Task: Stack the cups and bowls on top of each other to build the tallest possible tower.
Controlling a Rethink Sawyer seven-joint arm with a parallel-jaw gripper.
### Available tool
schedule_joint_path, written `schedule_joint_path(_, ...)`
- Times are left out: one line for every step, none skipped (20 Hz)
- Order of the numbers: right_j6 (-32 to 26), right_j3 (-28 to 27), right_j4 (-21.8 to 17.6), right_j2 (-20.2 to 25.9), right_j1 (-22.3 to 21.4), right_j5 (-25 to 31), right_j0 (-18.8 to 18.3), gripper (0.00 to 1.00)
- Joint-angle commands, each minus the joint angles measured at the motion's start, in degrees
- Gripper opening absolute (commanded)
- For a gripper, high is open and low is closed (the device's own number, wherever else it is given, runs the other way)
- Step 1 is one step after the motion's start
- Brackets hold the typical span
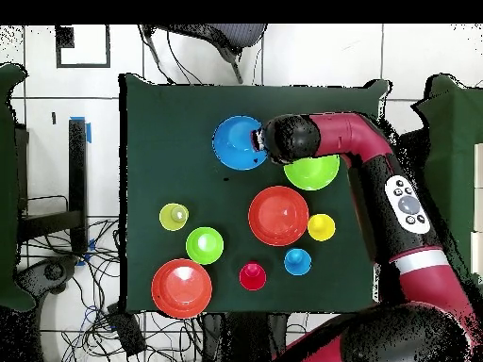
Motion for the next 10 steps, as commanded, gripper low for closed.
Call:
schedule_joint_path(-17.2,-4.8,-3.8,-4.7,-0.4,11.1,2.8,0.0)
schedule_joint_path(-17.1,-5.0,-3.7,-4.8,-0.5,11.8,3.0,0.0)
schedule_joint_path(-17.1,-5.3,-3.6,-4.9,-0.5,12.5,3.2,0.0)
schedule_joint_path(-17.0,-5.5,-3.5,-5.0,-0.6,13.3,3.4,0.0)
schedule_joint_path(-17.1,-4.8,-3.0,-4.6,-0.8,12.8,2.7,0.0)
schedule_joint_path(-16.9,-4.3,-2.5,-4.0,-1.0,12.5,2.4,0.0)
schedule_joint_path(-16.7,-2.7,-2.0,-2.9,-1.8,10.0,0.9,0.0)
schedule_joint_path(-16.6,-2.2,-1.8,-2.4,-2.1,9.5,0.5,0.0)
schedule_joint_path(-16.5,-2.4,-1.8,-2.1,-2.8,9.8,0.9,0.0)
schedule_joint_path(-16.3,-2.3,-1.9,-2.0,-3.0,9.5,0.8,0.0)
